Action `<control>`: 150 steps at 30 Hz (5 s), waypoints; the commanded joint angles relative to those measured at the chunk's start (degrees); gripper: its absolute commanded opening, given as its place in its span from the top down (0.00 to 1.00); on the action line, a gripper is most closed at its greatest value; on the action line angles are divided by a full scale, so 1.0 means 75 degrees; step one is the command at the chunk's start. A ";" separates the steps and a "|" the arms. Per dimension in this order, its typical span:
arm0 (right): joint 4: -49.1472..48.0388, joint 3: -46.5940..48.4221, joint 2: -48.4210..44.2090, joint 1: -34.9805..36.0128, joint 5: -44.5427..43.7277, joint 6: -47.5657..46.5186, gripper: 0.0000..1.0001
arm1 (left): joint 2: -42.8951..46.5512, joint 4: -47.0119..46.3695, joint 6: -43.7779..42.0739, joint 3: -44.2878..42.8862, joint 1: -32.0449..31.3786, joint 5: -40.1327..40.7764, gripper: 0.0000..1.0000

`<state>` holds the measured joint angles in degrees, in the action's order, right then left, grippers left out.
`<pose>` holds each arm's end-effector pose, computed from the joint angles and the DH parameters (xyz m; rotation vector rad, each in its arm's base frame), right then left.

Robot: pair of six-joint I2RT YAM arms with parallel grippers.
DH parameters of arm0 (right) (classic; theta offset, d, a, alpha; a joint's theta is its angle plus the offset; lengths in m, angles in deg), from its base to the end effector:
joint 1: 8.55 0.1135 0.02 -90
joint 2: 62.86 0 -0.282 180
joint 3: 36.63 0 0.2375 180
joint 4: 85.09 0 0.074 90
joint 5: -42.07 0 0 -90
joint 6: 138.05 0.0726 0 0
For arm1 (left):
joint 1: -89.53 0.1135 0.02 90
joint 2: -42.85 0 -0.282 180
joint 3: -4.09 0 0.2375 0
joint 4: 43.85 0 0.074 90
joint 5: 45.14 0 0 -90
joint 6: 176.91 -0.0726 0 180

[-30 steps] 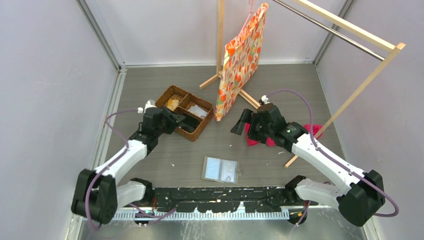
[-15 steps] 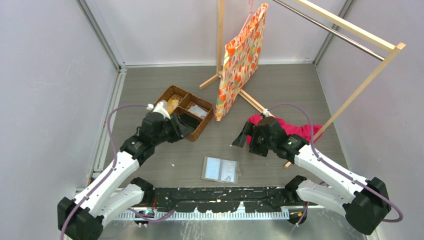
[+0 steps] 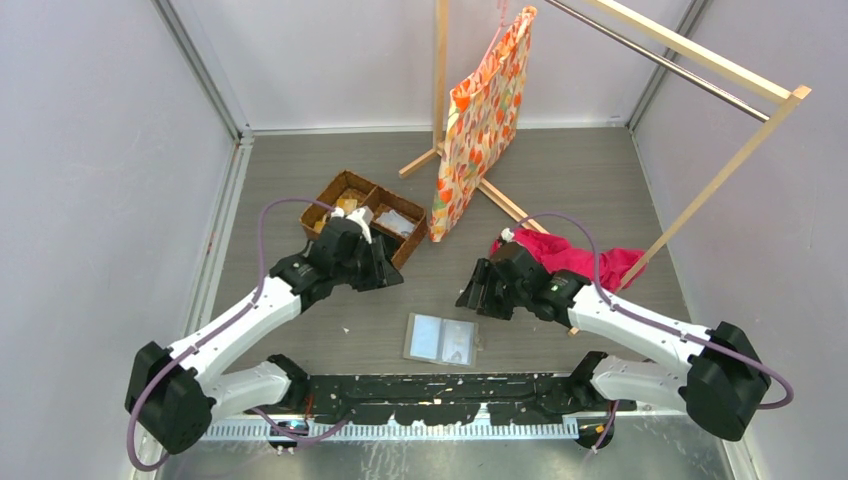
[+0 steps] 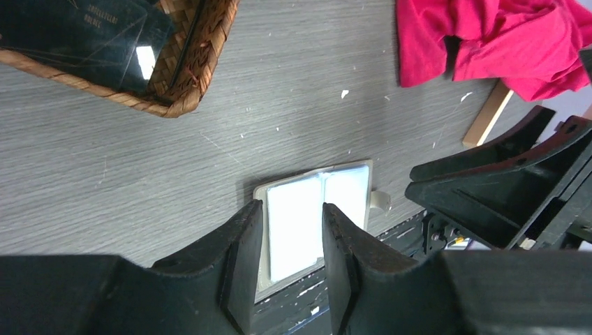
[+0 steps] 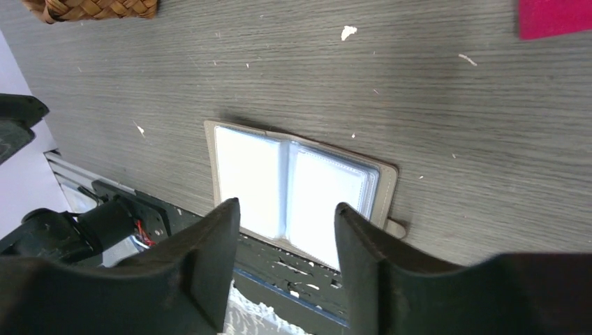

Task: Take the credit cards out of the card holder
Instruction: Remove the credit card from the card holder.

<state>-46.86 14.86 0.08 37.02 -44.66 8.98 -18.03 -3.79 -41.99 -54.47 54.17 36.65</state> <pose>0.1505 0.1595 0.2058 0.2352 2.6204 0.8007 0.1798 -0.1403 0.2519 -0.1276 2.4627 -0.8363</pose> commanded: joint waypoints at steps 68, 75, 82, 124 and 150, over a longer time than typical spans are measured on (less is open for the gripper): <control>-0.3031 -0.1870 0.0786 0.1201 -0.0269 0.1228 0.53 | -0.2950 -0.0287 0.0227 0.0597 -0.1777 -0.0114 0.69; -0.4144 -0.2289 0.0952 0.1200 0.0009 0.1499 0.52 | -0.2751 -0.1239 0.0513 0.1376 -0.1755 -0.0168 0.69; -0.3208 -0.2563 0.0055 0.1197 -0.0412 0.1460 0.52 | -0.2560 -0.1391 0.0475 0.1430 -0.1755 -0.0194 0.70; -0.6391 -0.2028 0.1039 0.1547 0.0745 0.0852 0.49 | -0.0571 0.2134 -0.0139 -0.0099 -0.1603 0.1460 0.68; -0.3419 -0.3055 -0.2347 0.1745 -0.1372 0.1503 0.59 | -0.0045 -0.2515 0.1140 0.1290 -0.1526 -0.1991 0.65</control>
<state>-83.52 -5.64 -12.99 49.85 -49.58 19.65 -14.86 -7.66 -36.35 -46.62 43.31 31.21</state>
